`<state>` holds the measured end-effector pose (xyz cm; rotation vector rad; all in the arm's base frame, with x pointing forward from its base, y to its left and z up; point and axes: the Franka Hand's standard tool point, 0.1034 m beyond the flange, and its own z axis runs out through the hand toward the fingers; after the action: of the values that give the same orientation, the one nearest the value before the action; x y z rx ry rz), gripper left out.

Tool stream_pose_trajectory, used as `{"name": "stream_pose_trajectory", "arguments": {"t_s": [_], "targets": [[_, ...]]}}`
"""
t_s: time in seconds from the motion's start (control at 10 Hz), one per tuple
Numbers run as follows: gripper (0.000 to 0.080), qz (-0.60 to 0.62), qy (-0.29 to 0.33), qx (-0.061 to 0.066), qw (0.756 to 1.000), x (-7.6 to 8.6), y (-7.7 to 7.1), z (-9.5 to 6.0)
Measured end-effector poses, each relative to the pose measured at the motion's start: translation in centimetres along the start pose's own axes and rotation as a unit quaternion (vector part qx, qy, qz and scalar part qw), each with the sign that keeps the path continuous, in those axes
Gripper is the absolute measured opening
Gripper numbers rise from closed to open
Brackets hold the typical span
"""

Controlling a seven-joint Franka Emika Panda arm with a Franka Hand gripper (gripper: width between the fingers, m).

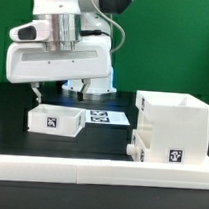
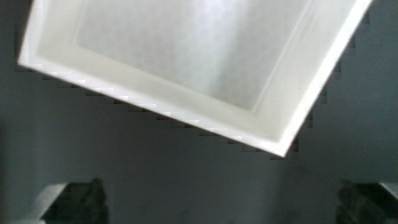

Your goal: Assemble drawer

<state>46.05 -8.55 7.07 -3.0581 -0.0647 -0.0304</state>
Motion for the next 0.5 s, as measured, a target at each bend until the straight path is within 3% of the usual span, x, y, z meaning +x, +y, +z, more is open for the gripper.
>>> {"name": "stream_pose_trajectory", "arguments": {"t_s": [0.3,0.5], "targets": [[0.0649,0.139,0.0,-0.003,0.99,-1.8,-1.4,1.0],[0.0649,0.169,0.007,-0.004,0.986,-2.7,-2.2,1.7]]}}
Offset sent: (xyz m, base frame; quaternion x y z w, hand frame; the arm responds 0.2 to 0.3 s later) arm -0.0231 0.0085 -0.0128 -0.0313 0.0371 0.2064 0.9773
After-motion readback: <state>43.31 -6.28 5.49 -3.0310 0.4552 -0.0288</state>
